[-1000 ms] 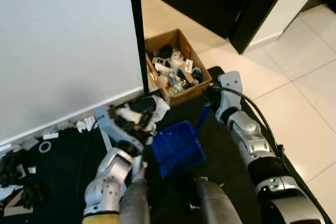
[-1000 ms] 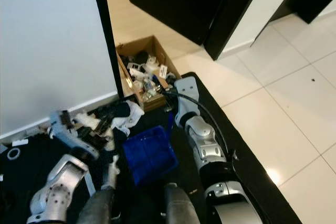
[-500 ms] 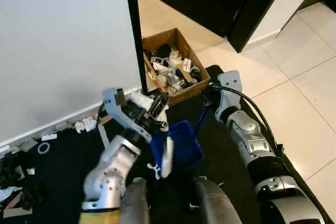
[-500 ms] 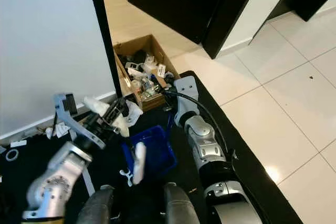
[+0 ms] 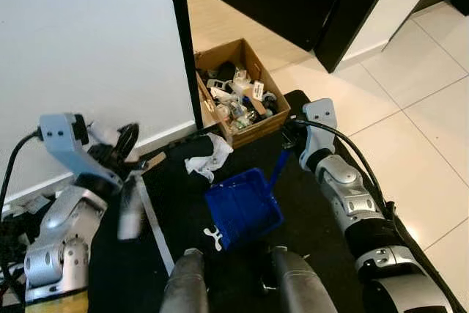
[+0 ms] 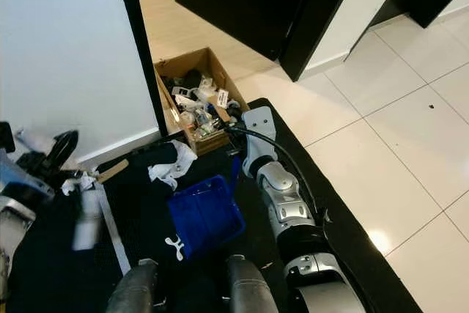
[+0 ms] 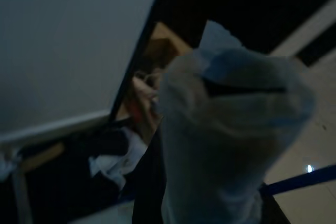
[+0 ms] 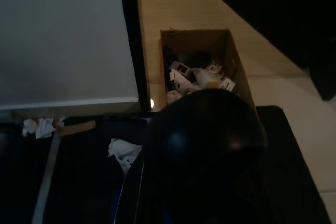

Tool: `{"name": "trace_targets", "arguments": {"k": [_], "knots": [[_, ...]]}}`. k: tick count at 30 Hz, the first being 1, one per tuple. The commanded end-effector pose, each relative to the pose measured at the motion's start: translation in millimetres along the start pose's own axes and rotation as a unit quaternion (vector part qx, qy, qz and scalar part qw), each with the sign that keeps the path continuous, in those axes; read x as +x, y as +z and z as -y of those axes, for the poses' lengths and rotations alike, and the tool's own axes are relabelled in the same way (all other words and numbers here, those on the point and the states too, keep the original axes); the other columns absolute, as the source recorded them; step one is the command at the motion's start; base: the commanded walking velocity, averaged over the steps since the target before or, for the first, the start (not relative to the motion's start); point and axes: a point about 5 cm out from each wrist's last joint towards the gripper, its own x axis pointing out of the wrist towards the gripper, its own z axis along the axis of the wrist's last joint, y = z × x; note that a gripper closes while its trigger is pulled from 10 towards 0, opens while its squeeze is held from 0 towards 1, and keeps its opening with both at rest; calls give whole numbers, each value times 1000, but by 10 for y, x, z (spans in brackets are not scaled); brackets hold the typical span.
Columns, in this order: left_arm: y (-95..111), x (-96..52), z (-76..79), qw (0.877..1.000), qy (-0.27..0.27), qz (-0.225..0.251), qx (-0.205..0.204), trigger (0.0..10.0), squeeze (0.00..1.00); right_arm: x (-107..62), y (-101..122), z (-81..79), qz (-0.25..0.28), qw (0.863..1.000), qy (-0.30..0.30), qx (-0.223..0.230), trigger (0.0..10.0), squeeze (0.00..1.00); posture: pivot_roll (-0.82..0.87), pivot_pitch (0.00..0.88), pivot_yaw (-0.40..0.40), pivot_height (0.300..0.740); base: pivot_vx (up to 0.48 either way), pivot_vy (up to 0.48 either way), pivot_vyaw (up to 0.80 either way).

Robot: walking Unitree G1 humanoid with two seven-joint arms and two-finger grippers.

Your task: Sweep floor

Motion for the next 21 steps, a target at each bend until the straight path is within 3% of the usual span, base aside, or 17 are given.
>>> {"name": "trace_targets", "arguments": {"k": [1,3,7,8,10,15,16,17,21], "knots": [[-196,6,46,999,10,-15,-38,10000,0,-49,-268,-105,-59,998,31,5,10000,0,-15,283,-48,740,0,0,0],[-464,63,63,995,49,-26,-80,10000,0,-2,-161,-79,-49,998,36,-14,10000,0,-25,280,-49,740,0,0,0],[-605,106,13,990,79,-6,-113,10000,0,14,-114,-98,-42,998,38,-10,10000,0,-31,276,-51,740,0,0,0],[-684,132,-4,980,107,12,-166,10000,0,5,-131,-123,-43,998,40,-5,10000,0,-37,273,-54,740,0,0,0],[-742,162,74,967,113,22,-228,10000,0,-15,-171,-146,-48,998,43,-1,10000,0,-43,270,-50,740,0,0,0],[-724,242,400,948,78,31,-306,10000,0,-50,-224,-136,-53,998,41,4,10000,0,-44,267,-46,740,0,0,0],[-724,242,400,948,78,31,-306,10000,0,-50,-224,-136,-53,998,41,4,10000,0,-44,267,-46,740,0,0,0],[-698,270,530,938,70,39,-338,10000,0,-50,-229,-128,-54,998,41,4,10000,0,-43,263,-43,740,0,0,0],[-616,330,679,915,63,66,-392,10000,0,-37,-215,-115,-53,998,39,5,10000,0,-42,262,-43,740,0,0,0]]}}
